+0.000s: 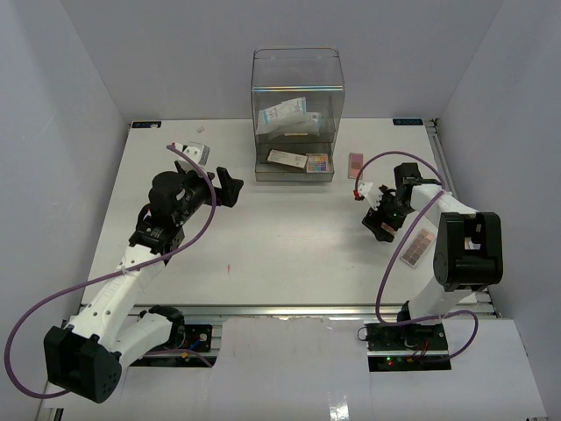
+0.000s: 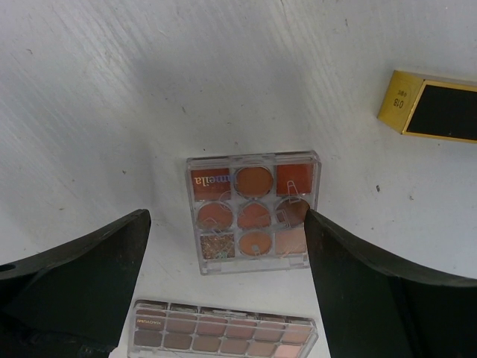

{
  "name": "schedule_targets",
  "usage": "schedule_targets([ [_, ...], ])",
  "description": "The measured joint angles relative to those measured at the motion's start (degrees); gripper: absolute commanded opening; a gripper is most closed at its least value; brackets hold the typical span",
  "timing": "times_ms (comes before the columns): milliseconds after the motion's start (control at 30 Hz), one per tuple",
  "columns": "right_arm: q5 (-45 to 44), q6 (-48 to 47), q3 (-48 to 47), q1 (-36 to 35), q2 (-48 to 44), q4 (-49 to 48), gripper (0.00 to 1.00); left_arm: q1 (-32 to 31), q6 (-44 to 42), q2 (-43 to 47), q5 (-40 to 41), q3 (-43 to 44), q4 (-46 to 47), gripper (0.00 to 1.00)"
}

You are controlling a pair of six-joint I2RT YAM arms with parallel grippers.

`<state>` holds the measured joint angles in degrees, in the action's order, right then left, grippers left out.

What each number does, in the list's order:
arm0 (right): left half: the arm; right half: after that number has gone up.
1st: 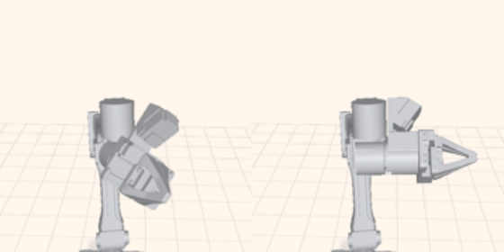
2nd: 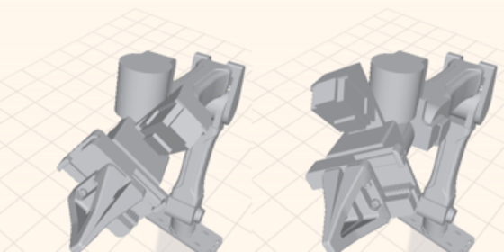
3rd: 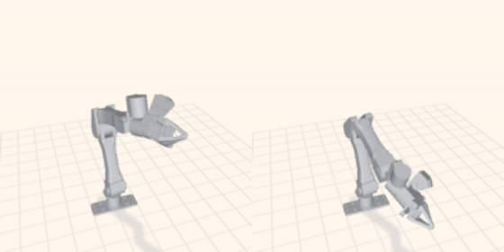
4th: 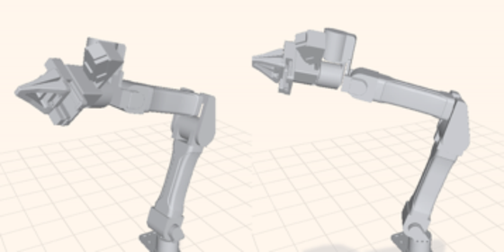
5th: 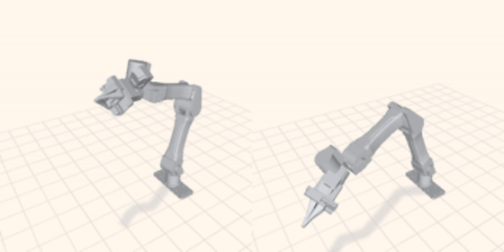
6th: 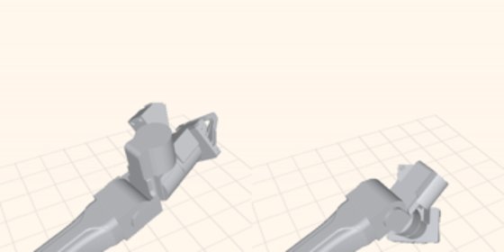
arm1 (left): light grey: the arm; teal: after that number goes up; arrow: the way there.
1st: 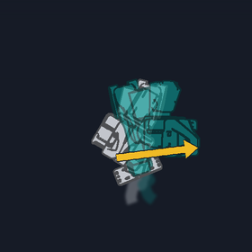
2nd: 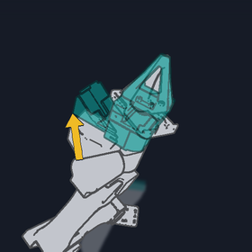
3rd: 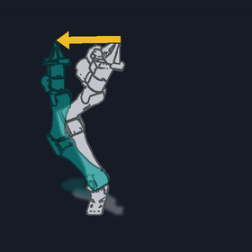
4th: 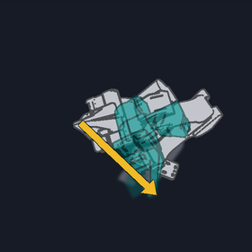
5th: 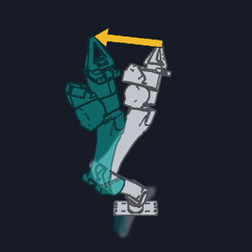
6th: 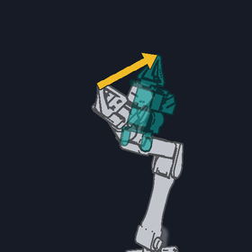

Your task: Organize the makeup

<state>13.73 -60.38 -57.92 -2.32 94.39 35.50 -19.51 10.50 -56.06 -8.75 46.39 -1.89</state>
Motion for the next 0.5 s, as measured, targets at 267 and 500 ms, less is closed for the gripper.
schedule_targets([
  [267,-1.3,-1.6,-0.7,0.6,1.0,-0.3,0.90,0.0,-0.1,-0.6,0.0,-0.1,0.0,0.98],
  [500,-2.1,-2.0,-3.2,1.0,3.8,-1.6,0.90,0.0,-0.2,-0.6,0.2,-0.1,0.0,0.98],
])
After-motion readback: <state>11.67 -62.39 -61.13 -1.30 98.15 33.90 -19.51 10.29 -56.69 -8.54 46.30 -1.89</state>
